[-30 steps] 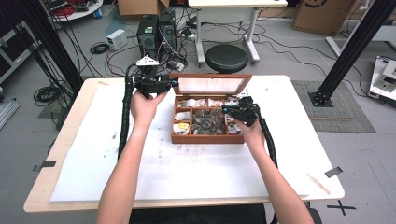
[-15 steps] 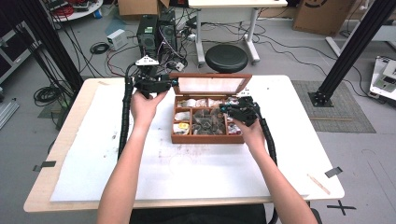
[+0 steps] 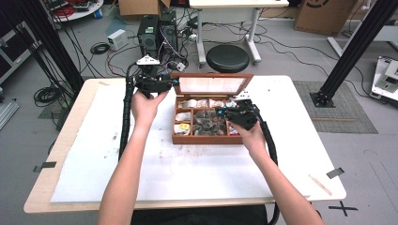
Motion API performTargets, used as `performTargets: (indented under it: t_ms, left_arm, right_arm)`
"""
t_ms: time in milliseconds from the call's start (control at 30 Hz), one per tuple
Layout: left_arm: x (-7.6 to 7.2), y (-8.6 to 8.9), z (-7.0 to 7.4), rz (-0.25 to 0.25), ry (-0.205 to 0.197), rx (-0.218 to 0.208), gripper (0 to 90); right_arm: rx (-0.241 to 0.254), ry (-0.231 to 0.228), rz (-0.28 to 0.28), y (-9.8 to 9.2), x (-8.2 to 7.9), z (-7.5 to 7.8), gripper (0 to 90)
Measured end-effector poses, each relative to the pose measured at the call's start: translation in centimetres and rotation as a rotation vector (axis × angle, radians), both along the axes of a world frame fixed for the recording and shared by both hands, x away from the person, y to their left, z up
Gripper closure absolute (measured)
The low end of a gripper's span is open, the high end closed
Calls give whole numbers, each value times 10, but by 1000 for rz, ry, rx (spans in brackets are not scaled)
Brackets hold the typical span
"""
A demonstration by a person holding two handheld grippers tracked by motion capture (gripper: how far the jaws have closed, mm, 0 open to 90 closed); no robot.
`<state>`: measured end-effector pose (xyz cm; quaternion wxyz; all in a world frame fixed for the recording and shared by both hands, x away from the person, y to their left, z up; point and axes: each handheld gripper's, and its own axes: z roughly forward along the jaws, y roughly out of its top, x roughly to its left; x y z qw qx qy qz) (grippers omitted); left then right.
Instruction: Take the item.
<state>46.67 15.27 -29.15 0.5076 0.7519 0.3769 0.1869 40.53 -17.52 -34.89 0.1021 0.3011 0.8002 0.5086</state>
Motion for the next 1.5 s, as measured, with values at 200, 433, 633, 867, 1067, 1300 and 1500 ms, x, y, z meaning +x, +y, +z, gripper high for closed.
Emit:
performTargets:
  t_ms: [200,433,633,867,1067,1300,1500]
  left_arm:
    - [1,0,0,4,2,-5,572]
    - [1,0,0,5,2,-5,572]
    - [1,0,0,4,2,-5,572]
    - [1,0,0,5,1,-7,571]
    - [1,0,0,6,1,-8,571]
    - [1,0,0,6,1,-8,571]
    - [1,0,0,6,2,-7,571]
  right_arm:
    - [26,-7,49,5,-11,6,900]
    - [57,-3,110,11,-24,11,900]
    - [75,-9,173,19,-37,13,900]
    - [100,-3,231,28,-50,15,900]
    - [109,-4,273,35,-59,16,900]
    - [131,9,327,43,-69,15,900]
    - [141,11,362,49,-75,15,900]
